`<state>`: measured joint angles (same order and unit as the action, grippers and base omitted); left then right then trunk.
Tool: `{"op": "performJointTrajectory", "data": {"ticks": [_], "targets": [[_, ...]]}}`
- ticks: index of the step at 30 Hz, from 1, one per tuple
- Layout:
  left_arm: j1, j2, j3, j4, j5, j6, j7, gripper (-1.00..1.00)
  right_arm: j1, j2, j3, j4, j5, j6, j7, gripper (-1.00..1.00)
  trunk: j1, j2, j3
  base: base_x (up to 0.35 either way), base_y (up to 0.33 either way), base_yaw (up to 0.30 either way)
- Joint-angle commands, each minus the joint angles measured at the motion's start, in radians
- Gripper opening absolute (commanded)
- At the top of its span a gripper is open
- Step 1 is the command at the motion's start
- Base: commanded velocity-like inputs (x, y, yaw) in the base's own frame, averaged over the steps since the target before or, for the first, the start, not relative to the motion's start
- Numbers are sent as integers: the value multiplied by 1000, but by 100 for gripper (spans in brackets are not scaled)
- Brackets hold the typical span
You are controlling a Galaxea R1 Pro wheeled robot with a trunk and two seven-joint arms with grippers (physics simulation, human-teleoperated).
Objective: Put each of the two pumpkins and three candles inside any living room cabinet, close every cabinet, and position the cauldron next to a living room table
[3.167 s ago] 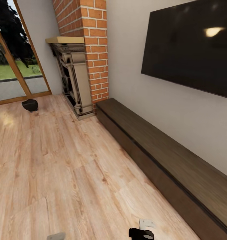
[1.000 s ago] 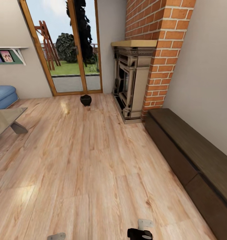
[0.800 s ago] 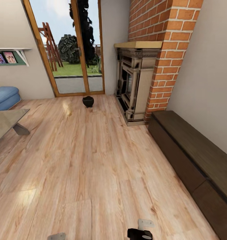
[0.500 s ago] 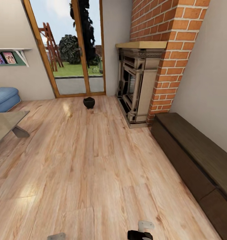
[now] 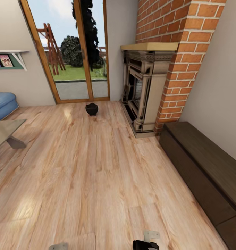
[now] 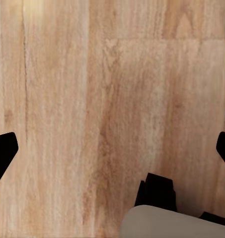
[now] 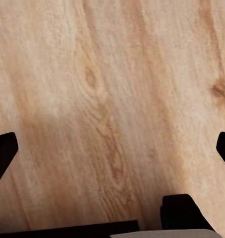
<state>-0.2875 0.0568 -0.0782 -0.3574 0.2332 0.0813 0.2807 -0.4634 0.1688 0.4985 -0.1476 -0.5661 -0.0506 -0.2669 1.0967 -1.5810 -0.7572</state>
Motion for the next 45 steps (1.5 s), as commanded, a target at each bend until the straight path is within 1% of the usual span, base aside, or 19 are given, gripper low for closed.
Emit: {"op": "performJointTrajectory", "data": {"ticks": [1, 7, 29, 37, 45], "targets": [[0, 0, 0, 0, 0, 0, 0, 100, 0, 0, 0, 0, 0, 0, 0, 100, 0, 0, 0, 325, 0, 0], [0, 0, 0, 0, 0, 0, 0, 100, 1, 0, 0, 0, 0, 0, 1, 100, 0, 0, 0, 325, 24, 0], [0, 0, 0, 0, 0, 0, 0, 100, 2, -2, 0, 0, 0, 0, 2, 100, 0, 0, 0, 325, 128, 0], [0, 0, 0, 0, 0, 0, 0, 100, 2, -2, 0, 0, 0, 0, 1, 100, 0, 0, 0, 325, 64, 0], [0, 0, 0, 0, 0, 0, 0, 100, 9, -2, 0, 0, 0, -30, 2, 100, 0, 0, 0, 325, 3, 0]]}}
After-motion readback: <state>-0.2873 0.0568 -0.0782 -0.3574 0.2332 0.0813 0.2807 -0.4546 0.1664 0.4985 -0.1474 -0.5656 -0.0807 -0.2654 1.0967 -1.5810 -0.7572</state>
